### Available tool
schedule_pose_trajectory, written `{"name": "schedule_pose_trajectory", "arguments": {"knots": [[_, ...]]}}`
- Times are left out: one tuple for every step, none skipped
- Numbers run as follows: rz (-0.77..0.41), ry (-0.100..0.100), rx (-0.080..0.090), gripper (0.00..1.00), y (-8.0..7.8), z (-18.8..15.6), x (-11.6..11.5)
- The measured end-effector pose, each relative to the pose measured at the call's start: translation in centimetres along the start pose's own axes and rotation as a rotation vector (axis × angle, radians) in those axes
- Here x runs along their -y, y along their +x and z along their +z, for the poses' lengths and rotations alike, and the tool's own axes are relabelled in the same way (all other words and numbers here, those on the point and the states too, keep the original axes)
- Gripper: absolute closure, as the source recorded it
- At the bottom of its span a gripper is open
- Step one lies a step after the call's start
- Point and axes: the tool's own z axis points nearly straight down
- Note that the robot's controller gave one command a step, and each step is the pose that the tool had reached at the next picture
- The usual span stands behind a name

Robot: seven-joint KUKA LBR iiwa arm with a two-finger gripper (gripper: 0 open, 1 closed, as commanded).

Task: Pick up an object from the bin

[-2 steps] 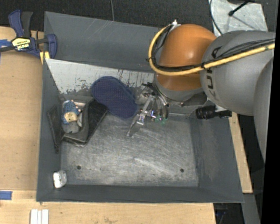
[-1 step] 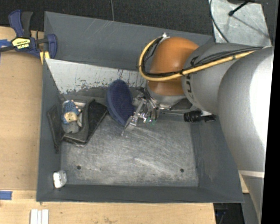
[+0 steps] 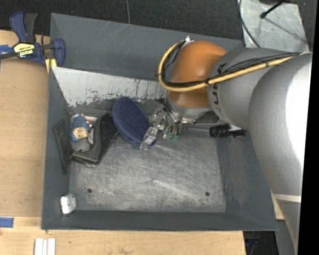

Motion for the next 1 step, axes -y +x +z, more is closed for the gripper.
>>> {"name": "schedule_pose_trajectory", "arguments": {"knots": [[0.000,-0.004,0.007,1.00,1.07,-15.36,-0.47]]}}
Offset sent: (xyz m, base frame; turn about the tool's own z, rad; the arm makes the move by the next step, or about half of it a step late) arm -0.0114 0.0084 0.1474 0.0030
